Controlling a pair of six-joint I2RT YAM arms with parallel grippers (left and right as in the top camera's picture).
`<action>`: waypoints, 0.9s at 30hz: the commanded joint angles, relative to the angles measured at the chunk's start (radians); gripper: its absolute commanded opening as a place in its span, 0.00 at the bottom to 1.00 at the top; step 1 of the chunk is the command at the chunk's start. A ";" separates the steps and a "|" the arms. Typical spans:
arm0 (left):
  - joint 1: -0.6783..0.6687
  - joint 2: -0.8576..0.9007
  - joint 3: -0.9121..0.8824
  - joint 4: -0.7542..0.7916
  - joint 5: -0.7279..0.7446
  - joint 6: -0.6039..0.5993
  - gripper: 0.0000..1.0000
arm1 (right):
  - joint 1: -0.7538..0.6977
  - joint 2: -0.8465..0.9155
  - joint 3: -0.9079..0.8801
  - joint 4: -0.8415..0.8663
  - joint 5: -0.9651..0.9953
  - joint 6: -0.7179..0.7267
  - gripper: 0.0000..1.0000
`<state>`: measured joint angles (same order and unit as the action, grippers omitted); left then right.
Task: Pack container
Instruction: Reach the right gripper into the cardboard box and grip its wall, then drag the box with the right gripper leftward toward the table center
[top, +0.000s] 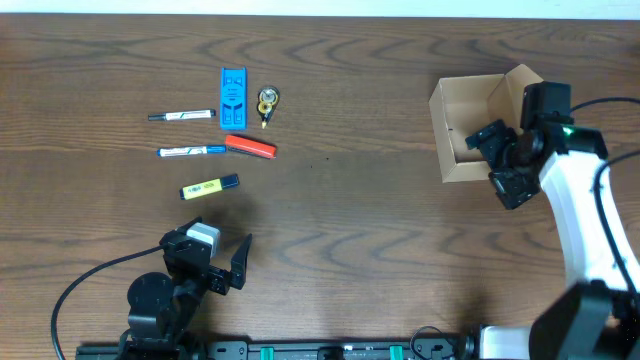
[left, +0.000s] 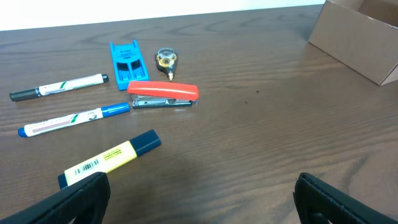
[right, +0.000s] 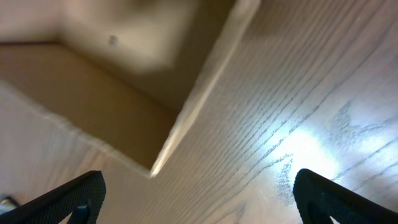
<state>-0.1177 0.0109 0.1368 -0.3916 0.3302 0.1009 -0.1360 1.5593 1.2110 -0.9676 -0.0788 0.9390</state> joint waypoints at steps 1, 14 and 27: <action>0.006 -0.006 -0.021 0.001 0.003 -0.015 0.95 | -0.009 0.052 0.019 0.008 -0.022 0.026 0.99; 0.006 -0.006 -0.021 0.000 0.003 -0.015 0.95 | -0.009 0.198 0.019 0.093 0.045 0.026 0.79; 0.006 -0.006 -0.021 0.000 0.003 -0.015 0.95 | 0.076 0.198 0.175 -0.015 0.174 -0.209 0.01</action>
<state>-0.1177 0.0109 0.1368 -0.3916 0.3302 0.1005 -0.1139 1.7607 1.3090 -0.9791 0.0231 0.8673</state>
